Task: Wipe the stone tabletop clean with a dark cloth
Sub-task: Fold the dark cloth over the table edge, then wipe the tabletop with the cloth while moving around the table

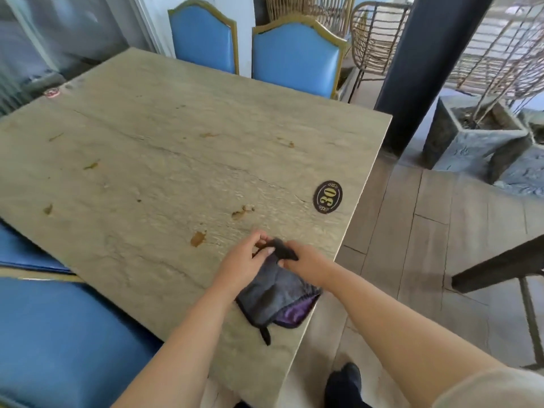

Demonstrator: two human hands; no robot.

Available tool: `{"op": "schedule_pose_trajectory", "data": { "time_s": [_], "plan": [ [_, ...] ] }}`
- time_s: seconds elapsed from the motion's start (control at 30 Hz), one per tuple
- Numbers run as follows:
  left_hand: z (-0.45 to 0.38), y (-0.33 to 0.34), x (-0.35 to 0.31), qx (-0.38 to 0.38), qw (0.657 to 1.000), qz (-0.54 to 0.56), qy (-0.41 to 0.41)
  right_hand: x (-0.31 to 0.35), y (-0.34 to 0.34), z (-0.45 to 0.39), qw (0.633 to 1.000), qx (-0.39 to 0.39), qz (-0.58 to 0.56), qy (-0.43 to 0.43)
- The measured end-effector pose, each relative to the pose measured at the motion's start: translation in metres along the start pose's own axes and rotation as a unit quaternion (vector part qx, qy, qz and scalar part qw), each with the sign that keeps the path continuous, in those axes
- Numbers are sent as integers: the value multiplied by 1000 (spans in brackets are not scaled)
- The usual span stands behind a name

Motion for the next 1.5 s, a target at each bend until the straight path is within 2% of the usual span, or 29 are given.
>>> {"op": "schedule_pose_trajectory", "data": {
  "time_s": [0.2,0.37,0.47,0.63,0.77,1.0,1.17,1.23,1.3,1.37,1.43,1.5],
  "plan": [
    [-18,16,-48,-3,998,-57,-26,-13,-72,-21,997,-35,-21,-61],
    [-32,41,-70,25,999,-1,-37,-32,-126,-35,990,-86,-32,-109],
    [-46,53,-90,30,999,21,-32,-42,-157,-51,983,-138,-59,-105],
    [-93,74,-117,-23,993,109,-26,-54,-201,-103,975,-193,-73,-85],
    [-147,92,-128,-81,989,125,-17,-55,-222,-164,973,-213,-39,-78],
    [-229,116,-118,-135,988,58,-54,-67,-229,-272,983,-171,48,-41],
    [-250,128,-104,-136,990,12,-41,-72,-214,-308,986,-137,67,-67],
    [-248,127,-93,-168,985,-20,-33,-71,-201,-305,982,-134,103,-84],
    [-243,125,-80,-231,970,-73,-26,-70,-185,-294,967,-126,190,-112],
    [-237,124,-68,-281,947,-148,-42,-74,-163,-282,945,-81,274,-160],
    [-230,122,-58,-293,926,-221,-93,-81,-143,-273,906,-23,335,-257],
    [-223,122,-45,-288,909,-268,-138,-87,-140,-277,852,29,350,-389]
  ]
}}
Point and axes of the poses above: each hand's wrist, its own z-axis away from the middle knuckle, its own y-axis out of the palm, x = y × z, the point moved 3 cm from there along -z, towards the middle knuckle, and after that the axes turned 15 degrees about -x, right-handed, at the moved point
